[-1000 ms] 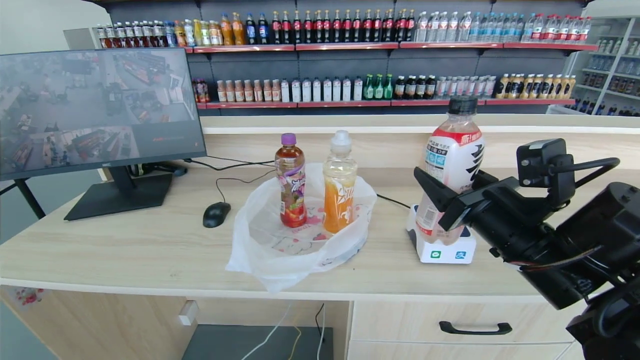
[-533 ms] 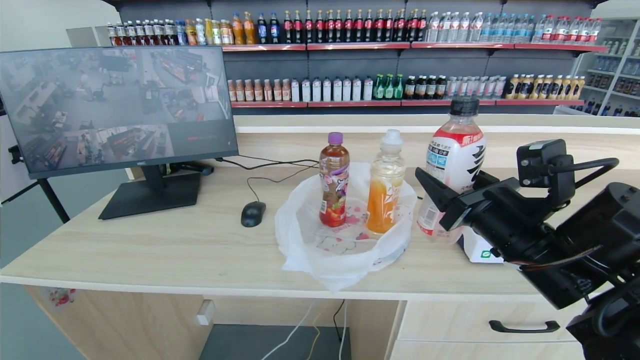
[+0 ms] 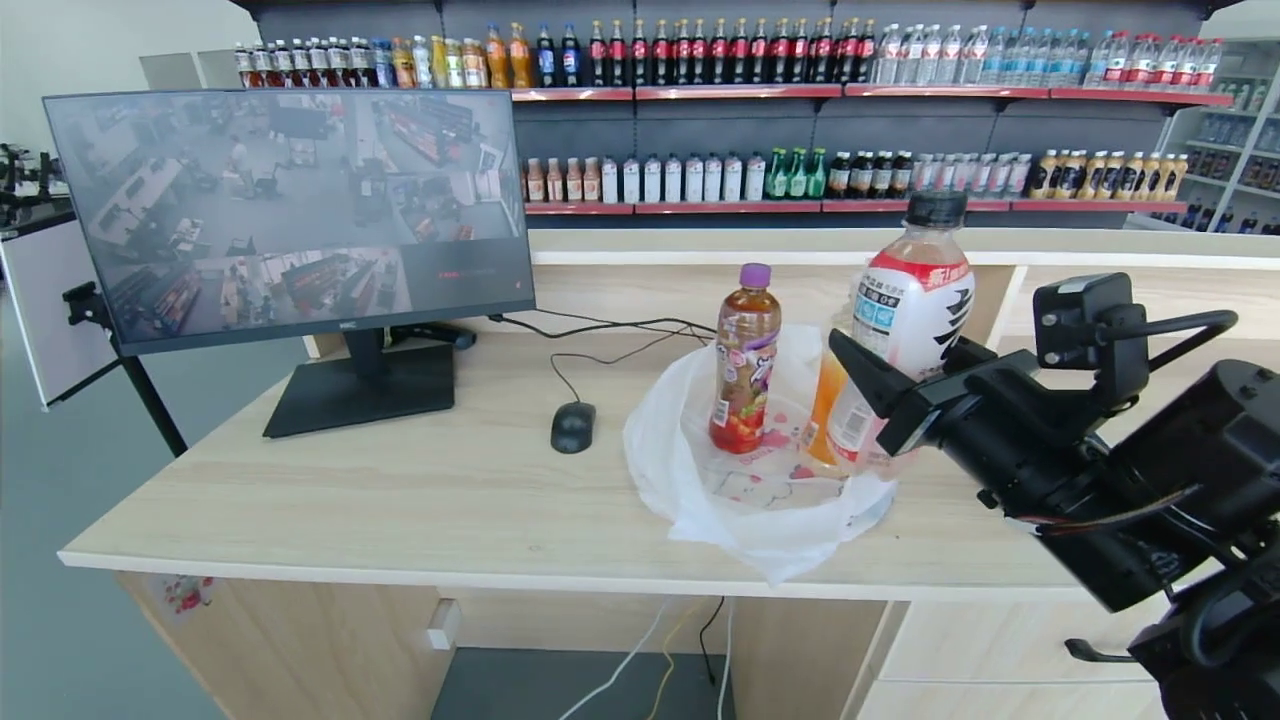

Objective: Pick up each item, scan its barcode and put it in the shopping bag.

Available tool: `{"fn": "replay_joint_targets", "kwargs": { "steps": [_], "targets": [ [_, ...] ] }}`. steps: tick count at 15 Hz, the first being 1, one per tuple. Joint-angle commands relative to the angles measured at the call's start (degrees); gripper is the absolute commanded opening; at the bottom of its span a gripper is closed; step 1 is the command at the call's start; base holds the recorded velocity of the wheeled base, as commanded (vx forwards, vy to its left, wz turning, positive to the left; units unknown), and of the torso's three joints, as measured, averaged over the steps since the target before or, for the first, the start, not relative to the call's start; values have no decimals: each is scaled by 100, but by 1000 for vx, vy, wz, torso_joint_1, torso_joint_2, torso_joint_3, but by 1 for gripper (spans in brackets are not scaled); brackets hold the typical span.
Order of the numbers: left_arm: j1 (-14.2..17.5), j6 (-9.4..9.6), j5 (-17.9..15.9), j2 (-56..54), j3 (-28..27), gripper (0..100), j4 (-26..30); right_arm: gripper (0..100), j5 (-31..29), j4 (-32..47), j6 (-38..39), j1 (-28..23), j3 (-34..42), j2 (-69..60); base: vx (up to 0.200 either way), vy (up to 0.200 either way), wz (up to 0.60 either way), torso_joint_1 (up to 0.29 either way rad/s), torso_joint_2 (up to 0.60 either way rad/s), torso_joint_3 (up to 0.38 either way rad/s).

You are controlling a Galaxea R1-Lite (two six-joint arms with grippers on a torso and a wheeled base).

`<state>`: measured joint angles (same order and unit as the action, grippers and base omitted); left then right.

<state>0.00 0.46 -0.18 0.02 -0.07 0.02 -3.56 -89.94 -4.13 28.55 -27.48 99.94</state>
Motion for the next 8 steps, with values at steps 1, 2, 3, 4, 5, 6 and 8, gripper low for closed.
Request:
{"fn": "replay_joint_targets", "kwargs": {
  "steps": [1,2,3,4,5,6,8],
  "targets": [
    [0,-2,1,-2,-1,100,6,0,4,-6,9,28,-276,237,0,0,0,0,0,0],
    [0,-2,1,-2,-1,100,6,0,4,-6,9,28,-399,351,0,0,0,0,0,0],
    [0,-2,1,-2,-1,100,6,0,4,-6,9,28,-522,500,0,0,0,0,0,0],
    [0,-2,1,-2,-1,100,15,0,4,-6,53,28,-645,658,0,0,0,0,0,0],
    [0,-2,1,-2,7,100,6,0,4,-6,88,28,-741,799,0,0,0,0,0,0],
    [0,-2,1,-2,-1,100,6,0,4,-6,132,19,-794,949,0,0,0,0,0,0],
    [0,-2,1,-2,-1,100,6,0,4,-6,150,28,-865,1221,0,0,0,0,0,0]
  ]
}}
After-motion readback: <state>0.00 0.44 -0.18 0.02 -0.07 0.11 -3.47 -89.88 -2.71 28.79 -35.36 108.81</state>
